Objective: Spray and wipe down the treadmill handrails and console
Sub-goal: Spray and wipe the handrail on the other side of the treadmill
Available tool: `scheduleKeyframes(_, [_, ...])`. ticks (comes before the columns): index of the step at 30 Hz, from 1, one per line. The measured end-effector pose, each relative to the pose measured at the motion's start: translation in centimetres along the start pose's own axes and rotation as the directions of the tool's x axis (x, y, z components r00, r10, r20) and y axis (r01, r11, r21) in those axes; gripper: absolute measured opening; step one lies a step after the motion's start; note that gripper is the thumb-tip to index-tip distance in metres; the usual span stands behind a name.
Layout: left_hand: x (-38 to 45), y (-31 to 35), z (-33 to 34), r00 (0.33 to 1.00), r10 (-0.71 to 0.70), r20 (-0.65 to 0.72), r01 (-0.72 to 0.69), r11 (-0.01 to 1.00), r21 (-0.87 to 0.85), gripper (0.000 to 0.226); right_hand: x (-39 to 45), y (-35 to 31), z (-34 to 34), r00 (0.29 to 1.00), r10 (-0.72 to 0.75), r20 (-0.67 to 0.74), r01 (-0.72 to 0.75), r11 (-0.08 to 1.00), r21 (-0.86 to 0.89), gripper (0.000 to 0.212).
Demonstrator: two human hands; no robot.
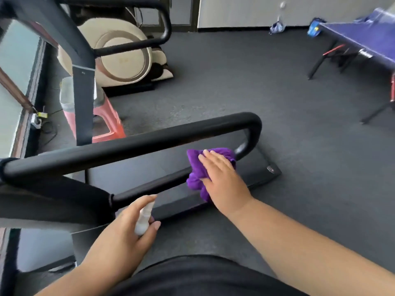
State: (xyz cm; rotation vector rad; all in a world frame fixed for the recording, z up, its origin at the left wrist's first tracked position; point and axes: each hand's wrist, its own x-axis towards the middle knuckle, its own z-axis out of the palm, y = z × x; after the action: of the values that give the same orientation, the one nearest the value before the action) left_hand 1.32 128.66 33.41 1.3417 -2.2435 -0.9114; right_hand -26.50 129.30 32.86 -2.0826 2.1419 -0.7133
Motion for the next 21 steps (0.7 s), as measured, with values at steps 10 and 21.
scheduleKeyframes(10, [2.4,2.5,-0.8,0.994,0.093,0.055,-0.095,0.995,0.042,0.05,-1.0,5.8,1.5,0.891,0.452,-0.046,-0.447,0.89,0.087,0.056])
scheduleKeyframes(21, [0.1,0.0,-2.0,0.999,0.034,0.039,-0.037,0.996,0.084,0.052,0.3,-0.4,3.2,0.928,0.348,-0.135,-0.302,0.912,0.279,0.056])
